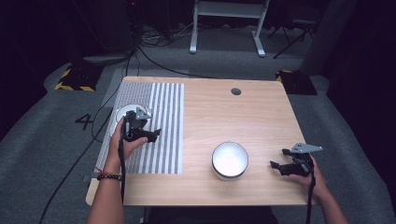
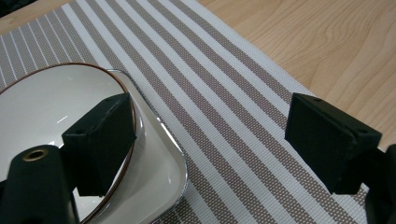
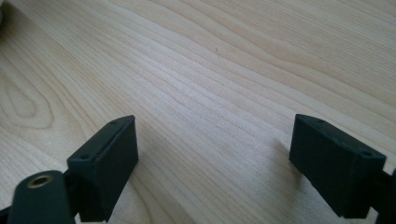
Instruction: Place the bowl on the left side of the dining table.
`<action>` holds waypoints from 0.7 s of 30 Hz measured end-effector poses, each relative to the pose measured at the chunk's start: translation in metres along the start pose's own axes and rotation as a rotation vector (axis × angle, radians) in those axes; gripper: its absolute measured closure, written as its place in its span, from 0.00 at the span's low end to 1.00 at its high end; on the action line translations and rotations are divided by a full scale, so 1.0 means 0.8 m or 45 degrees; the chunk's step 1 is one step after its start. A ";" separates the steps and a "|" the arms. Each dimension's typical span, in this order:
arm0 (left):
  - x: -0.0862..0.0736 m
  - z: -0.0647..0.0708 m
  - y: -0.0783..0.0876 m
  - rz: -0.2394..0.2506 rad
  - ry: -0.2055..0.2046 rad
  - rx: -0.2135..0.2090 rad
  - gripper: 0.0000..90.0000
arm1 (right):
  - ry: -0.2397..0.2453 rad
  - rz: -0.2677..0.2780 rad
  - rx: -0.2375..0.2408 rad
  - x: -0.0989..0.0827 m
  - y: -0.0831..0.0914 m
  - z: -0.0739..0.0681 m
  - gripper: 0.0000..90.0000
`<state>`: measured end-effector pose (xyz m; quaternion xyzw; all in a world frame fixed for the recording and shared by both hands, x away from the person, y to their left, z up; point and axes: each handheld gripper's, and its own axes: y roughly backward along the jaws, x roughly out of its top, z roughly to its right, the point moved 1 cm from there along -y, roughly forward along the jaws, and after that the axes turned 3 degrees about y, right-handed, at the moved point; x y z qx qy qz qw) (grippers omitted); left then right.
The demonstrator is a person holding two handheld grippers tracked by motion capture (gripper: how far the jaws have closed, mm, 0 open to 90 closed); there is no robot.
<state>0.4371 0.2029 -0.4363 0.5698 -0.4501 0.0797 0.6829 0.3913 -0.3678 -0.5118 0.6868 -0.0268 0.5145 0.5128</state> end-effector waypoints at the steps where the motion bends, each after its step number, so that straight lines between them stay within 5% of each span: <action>1: 0.001 0.003 0.000 0.007 0.003 -0.004 0.18 | 0.000 0.000 0.000 0.000 0.000 0.000 0.17; 21: 0.000 0.039 0.005 0.030 -0.104 -0.017 0.18 | -0.001 0.000 0.000 0.000 0.000 0.000 0.17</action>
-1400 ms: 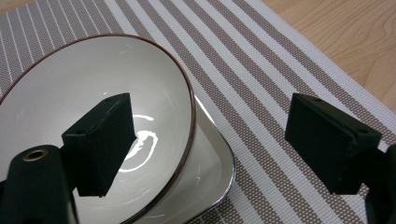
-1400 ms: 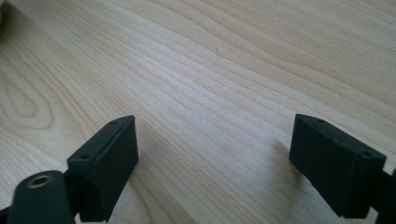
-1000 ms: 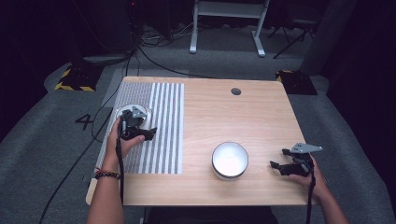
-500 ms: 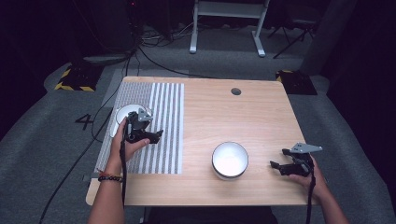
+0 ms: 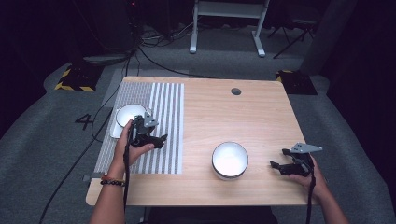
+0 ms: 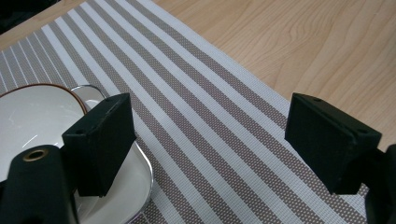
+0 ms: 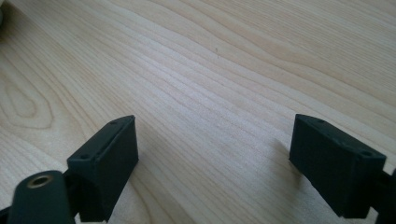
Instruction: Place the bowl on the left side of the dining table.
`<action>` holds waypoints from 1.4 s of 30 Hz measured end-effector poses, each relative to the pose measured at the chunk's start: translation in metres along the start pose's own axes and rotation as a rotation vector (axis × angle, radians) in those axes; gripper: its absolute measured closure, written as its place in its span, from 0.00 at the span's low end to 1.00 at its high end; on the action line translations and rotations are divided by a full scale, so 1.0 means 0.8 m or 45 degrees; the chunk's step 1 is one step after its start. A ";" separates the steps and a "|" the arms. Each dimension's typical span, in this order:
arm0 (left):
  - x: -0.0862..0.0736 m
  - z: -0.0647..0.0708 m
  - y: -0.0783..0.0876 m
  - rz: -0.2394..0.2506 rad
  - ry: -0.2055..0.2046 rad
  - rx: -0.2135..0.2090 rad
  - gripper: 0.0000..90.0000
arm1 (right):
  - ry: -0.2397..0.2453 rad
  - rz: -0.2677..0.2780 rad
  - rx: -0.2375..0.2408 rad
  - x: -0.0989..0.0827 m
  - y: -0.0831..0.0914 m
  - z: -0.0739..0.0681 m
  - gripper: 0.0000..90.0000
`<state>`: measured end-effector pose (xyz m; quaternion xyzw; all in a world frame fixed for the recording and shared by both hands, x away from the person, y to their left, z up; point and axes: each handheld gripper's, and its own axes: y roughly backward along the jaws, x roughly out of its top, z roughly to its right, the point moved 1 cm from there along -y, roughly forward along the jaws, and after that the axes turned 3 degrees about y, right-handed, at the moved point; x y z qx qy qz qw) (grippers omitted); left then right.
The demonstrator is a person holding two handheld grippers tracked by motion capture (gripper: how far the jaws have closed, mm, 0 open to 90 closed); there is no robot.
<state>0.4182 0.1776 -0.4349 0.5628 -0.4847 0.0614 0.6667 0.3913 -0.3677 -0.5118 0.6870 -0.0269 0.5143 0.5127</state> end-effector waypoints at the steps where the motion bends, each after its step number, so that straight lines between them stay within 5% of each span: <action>1: 0.000 0.002 0.001 0.005 -0.001 -0.003 0.18 | 0.001 0.000 0.000 0.000 0.000 0.000 0.17; 11: 0.003 0.022 0.000 -0.023 -0.068 0.002 0.18 | 0.001 0.000 0.000 0.000 0.000 0.000 0.17; 22: 0.009 0.052 0.005 0.000 -0.145 -0.044 0.18 | 0.001 0.000 0.000 0.000 0.000 0.000 0.17; 24: 0.011 0.055 0.006 -0.020 -0.198 -0.050 0.18 | 0.001 0.000 0.000 0.000 0.000 0.000 0.17; 42: 0.011 0.101 0.000 -0.017 -0.308 -0.119 0.18 | 0.001 0.000 0.000 0.000 0.000 0.000 0.17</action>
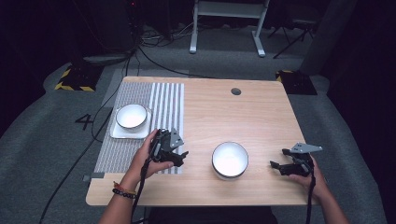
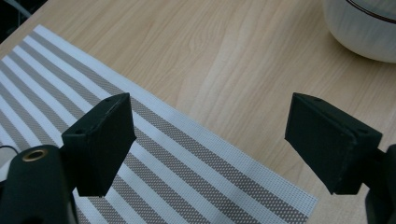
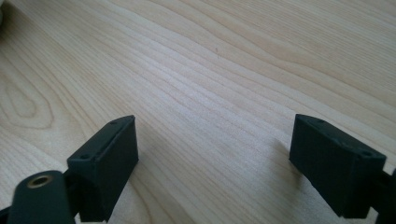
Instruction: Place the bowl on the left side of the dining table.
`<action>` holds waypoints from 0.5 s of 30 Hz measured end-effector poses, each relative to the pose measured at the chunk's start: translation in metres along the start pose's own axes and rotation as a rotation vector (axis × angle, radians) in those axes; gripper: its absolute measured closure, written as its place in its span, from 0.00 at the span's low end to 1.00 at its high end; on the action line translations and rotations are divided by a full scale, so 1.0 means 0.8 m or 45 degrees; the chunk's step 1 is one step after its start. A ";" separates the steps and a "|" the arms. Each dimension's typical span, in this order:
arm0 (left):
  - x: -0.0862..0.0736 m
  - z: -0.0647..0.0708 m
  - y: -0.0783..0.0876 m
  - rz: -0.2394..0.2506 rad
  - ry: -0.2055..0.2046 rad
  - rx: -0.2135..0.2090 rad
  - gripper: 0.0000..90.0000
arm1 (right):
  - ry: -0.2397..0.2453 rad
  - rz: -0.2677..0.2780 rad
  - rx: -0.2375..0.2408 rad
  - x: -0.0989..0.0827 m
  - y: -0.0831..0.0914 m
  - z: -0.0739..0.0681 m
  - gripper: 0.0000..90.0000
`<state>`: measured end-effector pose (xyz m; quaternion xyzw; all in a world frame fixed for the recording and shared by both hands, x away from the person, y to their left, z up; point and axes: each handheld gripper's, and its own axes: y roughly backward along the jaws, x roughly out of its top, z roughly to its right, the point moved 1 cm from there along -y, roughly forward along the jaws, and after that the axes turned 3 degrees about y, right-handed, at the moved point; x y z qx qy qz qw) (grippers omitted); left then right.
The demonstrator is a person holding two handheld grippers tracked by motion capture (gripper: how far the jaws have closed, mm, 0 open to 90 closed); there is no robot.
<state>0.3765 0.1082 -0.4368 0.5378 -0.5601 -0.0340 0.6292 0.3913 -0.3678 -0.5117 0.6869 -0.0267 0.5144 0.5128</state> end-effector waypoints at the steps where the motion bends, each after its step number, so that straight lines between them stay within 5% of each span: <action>1: 0.000 0.004 -0.001 -0.009 -0.016 -0.006 0.18 | 0.000 0.001 0.000 0.000 0.000 0.000 0.17; 15: 0.000 0.035 -0.015 -0.051 -0.075 -0.122 0.18 | 0.001 0.001 0.000 0.000 0.000 0.000 0.17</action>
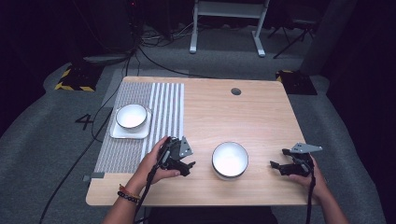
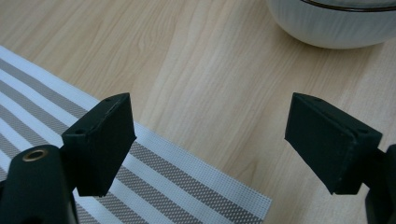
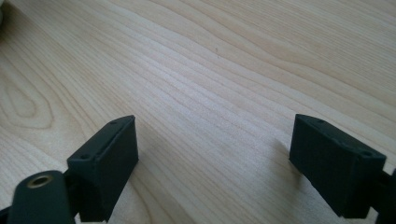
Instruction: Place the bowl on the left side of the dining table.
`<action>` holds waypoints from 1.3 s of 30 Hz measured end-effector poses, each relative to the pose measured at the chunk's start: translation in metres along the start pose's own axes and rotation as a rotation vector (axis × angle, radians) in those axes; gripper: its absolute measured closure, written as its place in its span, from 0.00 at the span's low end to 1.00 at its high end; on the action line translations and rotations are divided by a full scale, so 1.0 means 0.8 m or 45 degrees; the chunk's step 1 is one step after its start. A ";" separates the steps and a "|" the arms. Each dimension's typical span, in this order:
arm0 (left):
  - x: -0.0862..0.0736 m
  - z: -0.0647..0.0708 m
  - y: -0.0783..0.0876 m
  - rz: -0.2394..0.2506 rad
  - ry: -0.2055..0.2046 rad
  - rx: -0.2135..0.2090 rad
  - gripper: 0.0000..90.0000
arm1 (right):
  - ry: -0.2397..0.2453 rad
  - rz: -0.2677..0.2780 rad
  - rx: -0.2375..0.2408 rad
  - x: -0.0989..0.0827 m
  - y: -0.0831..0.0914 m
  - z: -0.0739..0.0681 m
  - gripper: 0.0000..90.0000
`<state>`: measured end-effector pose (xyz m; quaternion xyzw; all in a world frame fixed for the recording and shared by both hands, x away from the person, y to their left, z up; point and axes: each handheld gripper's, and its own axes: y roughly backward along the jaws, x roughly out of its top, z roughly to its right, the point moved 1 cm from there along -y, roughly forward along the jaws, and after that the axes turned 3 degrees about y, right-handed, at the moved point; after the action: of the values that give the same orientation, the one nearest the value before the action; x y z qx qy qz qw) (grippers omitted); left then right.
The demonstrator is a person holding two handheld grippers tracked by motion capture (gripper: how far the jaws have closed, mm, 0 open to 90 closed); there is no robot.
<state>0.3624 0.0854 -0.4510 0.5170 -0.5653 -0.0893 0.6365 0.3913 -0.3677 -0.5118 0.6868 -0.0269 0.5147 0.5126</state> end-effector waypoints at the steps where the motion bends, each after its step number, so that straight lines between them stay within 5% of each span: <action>1: 0.000 0.001 -0.001 -0.020 -0.015 0.005 0.18 | 0.000 -0.001 0.000 0.000 0.000 0.000 0.17; 13: -0.004 0.025 -0.016 -0.047 -0.075 -0.065 0.18 | 0.000 0.000 -0.001 0.000 0.000 0.000 0.17; 39: -0.012 0.058 -0.033 -0.055 -0.044 -0.204 0.18 | 0.000 -0.001 0.000 0.000 0.000 0.000 0.17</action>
<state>0.3338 0.0545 -0.4853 0.4748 -0.5559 -0.1569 0.6640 0.3913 -0.3678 -0.5118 0.6868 -0.0268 0.5146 0.5127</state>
